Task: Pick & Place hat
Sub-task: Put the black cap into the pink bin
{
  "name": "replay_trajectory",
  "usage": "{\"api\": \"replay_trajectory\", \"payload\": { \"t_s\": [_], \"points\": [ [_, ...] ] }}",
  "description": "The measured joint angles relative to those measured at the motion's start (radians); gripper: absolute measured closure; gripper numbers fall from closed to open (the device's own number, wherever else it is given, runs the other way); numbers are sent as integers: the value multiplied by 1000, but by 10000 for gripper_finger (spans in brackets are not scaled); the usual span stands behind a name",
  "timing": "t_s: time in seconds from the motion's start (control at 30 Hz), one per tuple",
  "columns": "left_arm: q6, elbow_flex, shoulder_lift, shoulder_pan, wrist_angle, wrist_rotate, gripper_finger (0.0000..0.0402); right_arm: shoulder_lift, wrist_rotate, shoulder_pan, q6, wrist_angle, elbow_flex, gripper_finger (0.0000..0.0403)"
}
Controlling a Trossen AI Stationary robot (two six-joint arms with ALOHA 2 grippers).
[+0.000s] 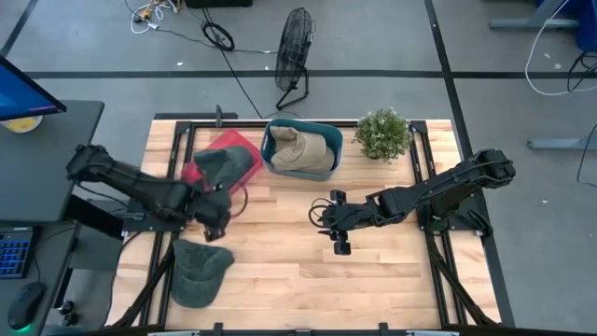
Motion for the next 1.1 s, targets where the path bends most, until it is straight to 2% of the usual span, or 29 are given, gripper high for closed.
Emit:
{"api": "replay_trajectory", "payload": {
  "t_s": [0.2, 0.33, 0.5, 0.73, 0.83, 1.0, 1.1],
  "points": [
    [-152, -109, 0, -143, 94, 30, 220, 0, 0, 0, 0, 0, 0, 239],
    [-213, -148, 0, -199, 125, 31, 220, 0, 0, 0, 0, 0, 0, 239],
    [-275, -154, 0, -246, 154, 54, 220, 0, 1, 0, 0, 0, 0, 239],
    [-478, -154, 0, -351, 346, 218, 220, 0, 1, 0, 0, 0, 0, 239],
    [-590, -154, 0, -412, 410, 235, 220, 0, 1, 0, 0, 0, 0, 239],
    [-767, -154, 36, -504, 389, 237, 220, 0, 2, 0, 0, 0, 0, 239],
    [-816, -154, 85, -536, 396, 237, 220, 0, 2, 0, 0, 1, 0, 239]
  ]
}}
